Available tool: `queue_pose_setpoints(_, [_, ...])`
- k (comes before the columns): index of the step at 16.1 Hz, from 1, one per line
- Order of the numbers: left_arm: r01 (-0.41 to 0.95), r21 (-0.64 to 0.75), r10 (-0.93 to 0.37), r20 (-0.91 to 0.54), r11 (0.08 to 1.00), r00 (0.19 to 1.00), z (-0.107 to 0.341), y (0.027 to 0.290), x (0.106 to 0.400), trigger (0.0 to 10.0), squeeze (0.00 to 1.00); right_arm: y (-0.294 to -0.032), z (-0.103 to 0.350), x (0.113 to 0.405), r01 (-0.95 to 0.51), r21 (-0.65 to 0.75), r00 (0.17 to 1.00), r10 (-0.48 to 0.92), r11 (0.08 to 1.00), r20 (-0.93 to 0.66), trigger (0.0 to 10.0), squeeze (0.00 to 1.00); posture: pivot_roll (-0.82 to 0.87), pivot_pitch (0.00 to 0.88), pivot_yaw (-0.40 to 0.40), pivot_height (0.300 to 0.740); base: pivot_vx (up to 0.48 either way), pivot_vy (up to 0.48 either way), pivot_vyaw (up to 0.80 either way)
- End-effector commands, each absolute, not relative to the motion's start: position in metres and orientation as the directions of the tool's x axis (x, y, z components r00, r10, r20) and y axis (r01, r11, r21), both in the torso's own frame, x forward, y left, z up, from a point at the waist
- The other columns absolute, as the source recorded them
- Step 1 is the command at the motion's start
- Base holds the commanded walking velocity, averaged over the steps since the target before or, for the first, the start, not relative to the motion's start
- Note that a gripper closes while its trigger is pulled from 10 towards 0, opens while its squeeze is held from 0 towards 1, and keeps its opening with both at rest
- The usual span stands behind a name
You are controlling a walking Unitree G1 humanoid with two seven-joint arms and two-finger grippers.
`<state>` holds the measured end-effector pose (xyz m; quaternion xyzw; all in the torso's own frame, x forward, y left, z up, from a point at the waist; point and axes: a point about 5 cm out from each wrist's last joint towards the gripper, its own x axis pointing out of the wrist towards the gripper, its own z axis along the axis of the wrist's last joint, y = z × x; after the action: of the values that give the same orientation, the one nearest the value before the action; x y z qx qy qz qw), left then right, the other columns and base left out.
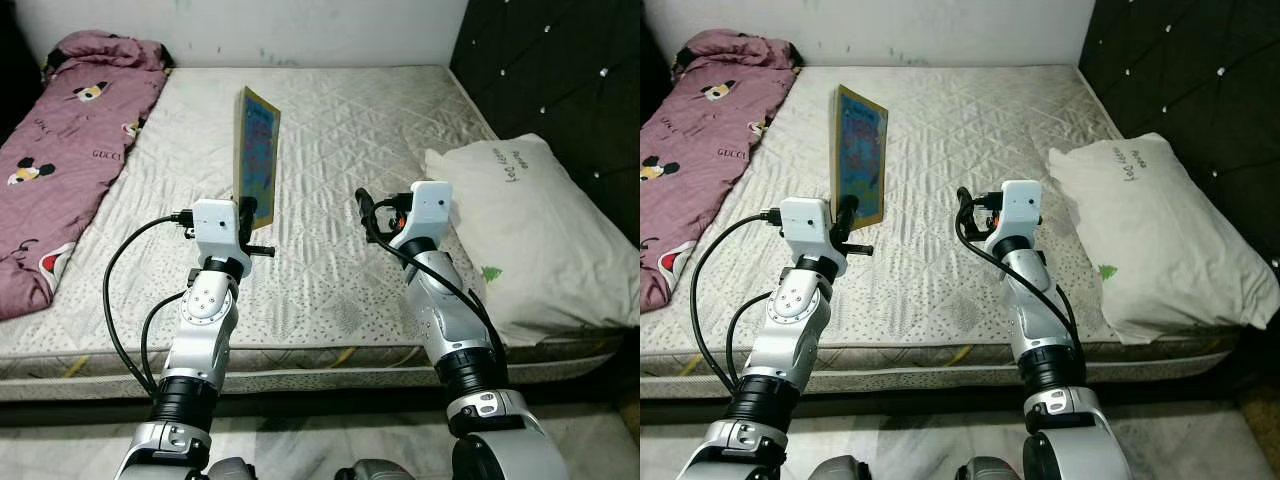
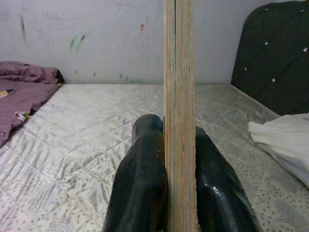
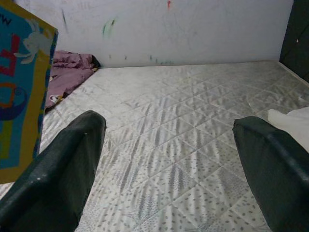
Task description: Clean up the room
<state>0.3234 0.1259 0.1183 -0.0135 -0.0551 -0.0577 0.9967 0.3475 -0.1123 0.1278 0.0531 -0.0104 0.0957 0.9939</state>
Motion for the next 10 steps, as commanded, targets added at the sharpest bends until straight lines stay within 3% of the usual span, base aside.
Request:
queue_pose_setpoints(1, [0.118, -0.017, -0.114, 0.150, 0.993, 0.982, 0.1285, 0.1267, 0.3263, 10.0, 0.00, -0.1120, 0.1312, 0.3492, -0.195, 0.095, 0.981, 0.191, 0.976, 0.042, 10.0, 0.00, -0.14, 0.000, 0.015, 0.740, 0.000, -0.247, 0.00])
queue_pose_setpoints(10, [0.119, -0.016, -0.115, 0.152, 0.993, 0.982, 0.1291, 0.1263, 0.3267, 10.0, 0.00, -0.1116, 0.1306, 0.3492, -0.194, 0.091, 0.981, 0.191, 0.977, 0.041, 10.0, 0.00, -0.14, 0.000, 0.015, 0.740, 0.000, -0.249, 0.00])
